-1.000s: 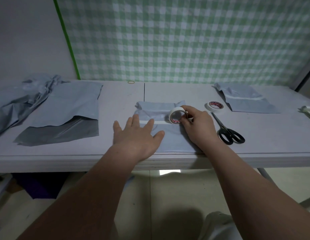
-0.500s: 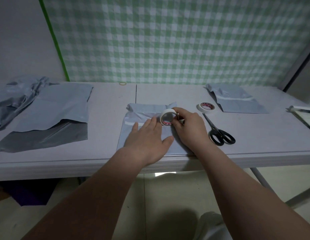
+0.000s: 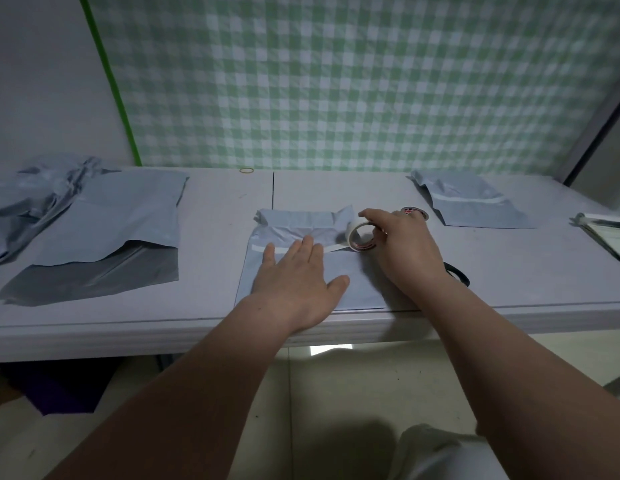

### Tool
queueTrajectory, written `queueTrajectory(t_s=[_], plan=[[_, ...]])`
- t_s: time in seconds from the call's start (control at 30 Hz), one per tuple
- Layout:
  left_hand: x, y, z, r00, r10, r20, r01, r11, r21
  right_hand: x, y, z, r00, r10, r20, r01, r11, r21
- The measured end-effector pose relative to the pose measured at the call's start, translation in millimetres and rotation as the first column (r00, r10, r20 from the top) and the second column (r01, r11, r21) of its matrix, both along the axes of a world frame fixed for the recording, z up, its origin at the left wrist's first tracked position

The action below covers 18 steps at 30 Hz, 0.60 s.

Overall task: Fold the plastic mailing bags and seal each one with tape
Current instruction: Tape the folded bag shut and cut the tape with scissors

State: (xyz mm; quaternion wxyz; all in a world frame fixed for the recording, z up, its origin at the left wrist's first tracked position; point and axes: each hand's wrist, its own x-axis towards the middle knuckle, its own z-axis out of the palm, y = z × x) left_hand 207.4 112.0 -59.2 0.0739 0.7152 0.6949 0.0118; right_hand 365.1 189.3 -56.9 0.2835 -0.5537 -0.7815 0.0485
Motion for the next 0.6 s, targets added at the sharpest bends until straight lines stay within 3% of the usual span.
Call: queueTrajectory(t_s=[0.3, 0.47, 0.6], plan=[[0.7, 2.7, 3.7, 0.999, -0.007, -0.039, 0.005, 0.999, -0.048, -5.6, -12.0, 7.2, 0.981, -0.075, 0.177, 0.068, 0.997, 0.043], [5.5, 2.6, 3.5, 0.995, 0.0, -0.099, -0.007, 0.997, -0.071, -8.7, -12.7, 5.5, 0.979, -0.076, 0.192, 0.065, 0.996, 0.064], [10.5, 1.2, 6.5, 0.993, 0.018, -0.117, -0.025, 0.998, -0.06, -10.2, -13.5, 2.3, 0.991, -0.054, 0.119, 0.049, 0.998, 0.046]])
